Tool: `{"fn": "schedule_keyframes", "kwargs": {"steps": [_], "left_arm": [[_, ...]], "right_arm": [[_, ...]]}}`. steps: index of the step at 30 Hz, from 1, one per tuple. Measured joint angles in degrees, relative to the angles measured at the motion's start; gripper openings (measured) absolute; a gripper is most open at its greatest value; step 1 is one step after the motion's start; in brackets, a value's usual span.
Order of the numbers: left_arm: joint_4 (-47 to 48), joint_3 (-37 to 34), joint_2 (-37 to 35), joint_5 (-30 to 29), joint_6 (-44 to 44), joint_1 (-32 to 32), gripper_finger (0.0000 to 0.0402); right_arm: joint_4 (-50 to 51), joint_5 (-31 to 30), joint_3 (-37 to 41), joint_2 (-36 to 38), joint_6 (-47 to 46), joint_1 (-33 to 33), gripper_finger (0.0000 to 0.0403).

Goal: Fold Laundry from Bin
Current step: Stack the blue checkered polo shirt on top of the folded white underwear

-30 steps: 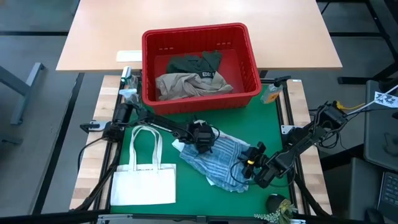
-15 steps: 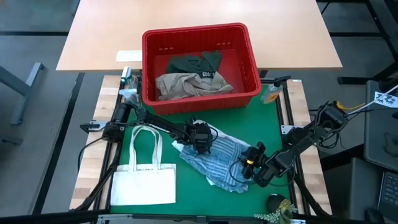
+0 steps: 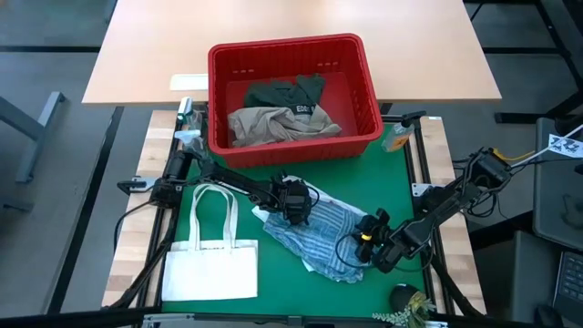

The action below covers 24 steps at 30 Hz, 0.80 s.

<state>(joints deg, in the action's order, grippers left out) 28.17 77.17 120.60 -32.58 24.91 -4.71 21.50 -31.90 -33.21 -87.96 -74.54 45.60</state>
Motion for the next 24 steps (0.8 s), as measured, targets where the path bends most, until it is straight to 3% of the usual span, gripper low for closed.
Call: {"fn": "schedule_keyframes", "kwargs": {"steps": [7, 17, 24], "left_arm": [[0.33, 0.33, 0.0, 0.04, -0.13, 0.04, 0.0126], [6.49, 6.91, -4.3, 0.59, -4.06, 0.2, 0.0126], [12.64, 12.56, -7.0, 0.44, -4.43, -0.56, 0.0126]], "right_arm": [[2.5, -0.12, -0.95, 1.14, 0.08, 0.09, 0.0154], [23.16, 1.07, -12.86, 5.96, 4.59, 0.28, 0.0154], [31.39, 1.03, -20.2, 5.97, 4.61, 0.24, 0.0154]]}}
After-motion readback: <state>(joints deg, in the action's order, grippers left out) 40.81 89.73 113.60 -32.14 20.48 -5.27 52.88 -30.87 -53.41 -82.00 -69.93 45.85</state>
